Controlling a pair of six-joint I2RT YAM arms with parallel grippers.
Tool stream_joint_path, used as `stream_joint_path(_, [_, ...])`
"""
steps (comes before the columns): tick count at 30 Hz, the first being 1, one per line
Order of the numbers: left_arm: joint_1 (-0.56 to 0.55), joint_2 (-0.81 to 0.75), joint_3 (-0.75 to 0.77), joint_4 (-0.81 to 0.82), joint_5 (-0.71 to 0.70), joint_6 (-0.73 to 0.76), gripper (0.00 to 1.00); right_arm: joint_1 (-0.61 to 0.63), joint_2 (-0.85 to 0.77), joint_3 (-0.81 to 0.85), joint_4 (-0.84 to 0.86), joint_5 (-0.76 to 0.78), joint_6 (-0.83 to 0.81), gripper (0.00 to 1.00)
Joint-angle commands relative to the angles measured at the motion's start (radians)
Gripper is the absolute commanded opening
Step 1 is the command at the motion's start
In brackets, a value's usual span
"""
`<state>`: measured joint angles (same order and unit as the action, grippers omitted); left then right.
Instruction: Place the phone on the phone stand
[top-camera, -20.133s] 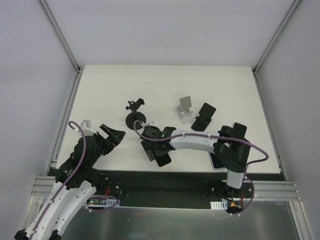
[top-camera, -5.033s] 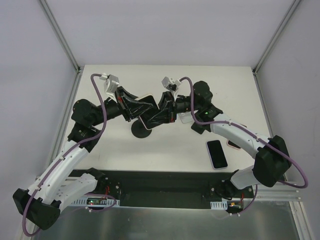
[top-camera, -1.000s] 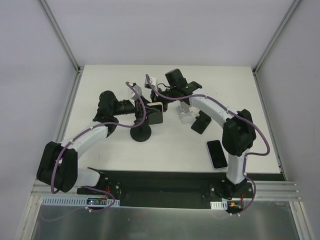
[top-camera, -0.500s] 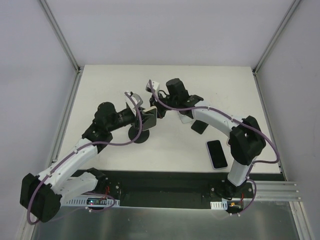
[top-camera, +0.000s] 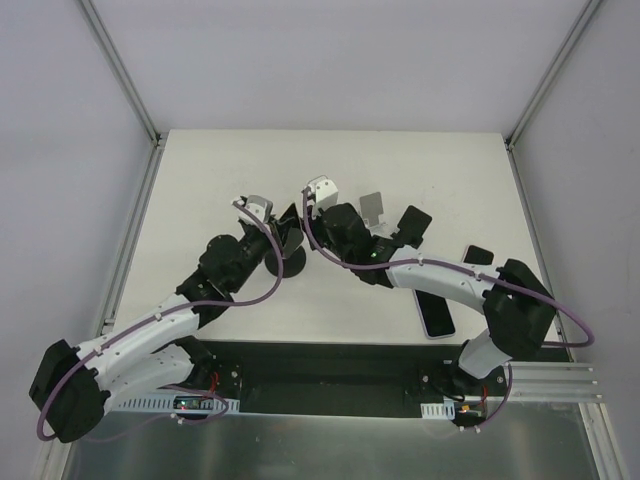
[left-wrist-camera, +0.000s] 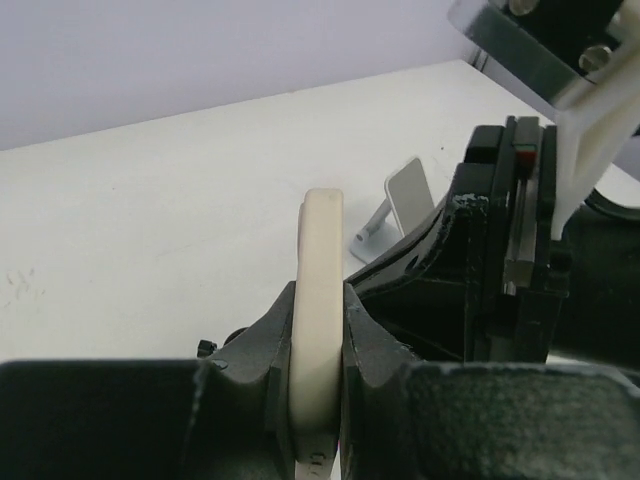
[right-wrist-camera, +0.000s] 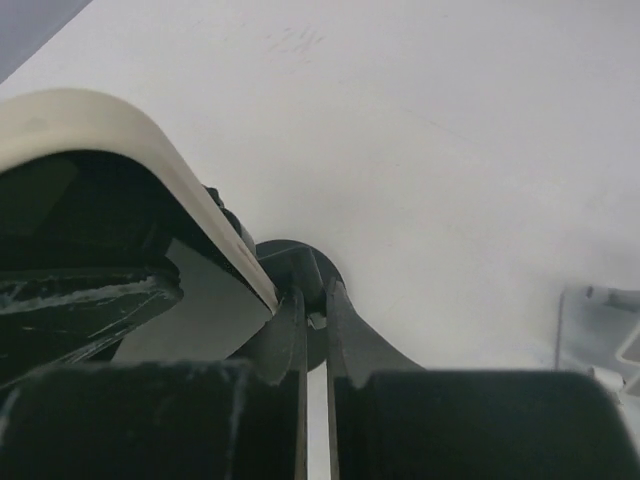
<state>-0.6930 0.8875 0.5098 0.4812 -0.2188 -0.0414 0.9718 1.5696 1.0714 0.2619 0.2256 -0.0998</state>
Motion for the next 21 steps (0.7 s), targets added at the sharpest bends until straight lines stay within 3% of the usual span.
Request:
stream_joint_path(1, [0.043, 0.131, -0.014, 0.066, -0.513, 0.046, 0.00, 0.053, -0.132, -0.028, 0.066, 0.348, 0.201, 0.00])
stream_joint_path(6, [0.006, 0.254, 0.032, 0.164, -0.541, 0.086, 0.00, 0.194, -0.126, -0.011, 0.109, 0.503, 0.166, 0.00])
stream_joint_path(14, [0.001, 0.251, -0.004, 0.201, -0.349, 0.093, 0.00, 0.286, -0.131, -0.066, 0.233, 0.621, 0.073, 0.00])
stream_joint_path(17, [0.001, 0.202, -0.033, 0.180, -0.273, 0.075, 0.00, 0.275, -0.192, -0.105, 0.261, 0.647, 0.016, 0.21])
stream_joint_path(18, [0.004, 0.180, -0.043, 0.184, -0.242, 0.069, 0.00, 0.265, -0.233, -0.120, 0.290, 0.609, -0.030, 0.36])
stream_joint_path(21, [0.015, 0.102, -0.054, 0.128, -0.112, 0.051, 0.00, 0.162, -0.312, -0.160, 0.251, 0.400, -0.075, 0.58])
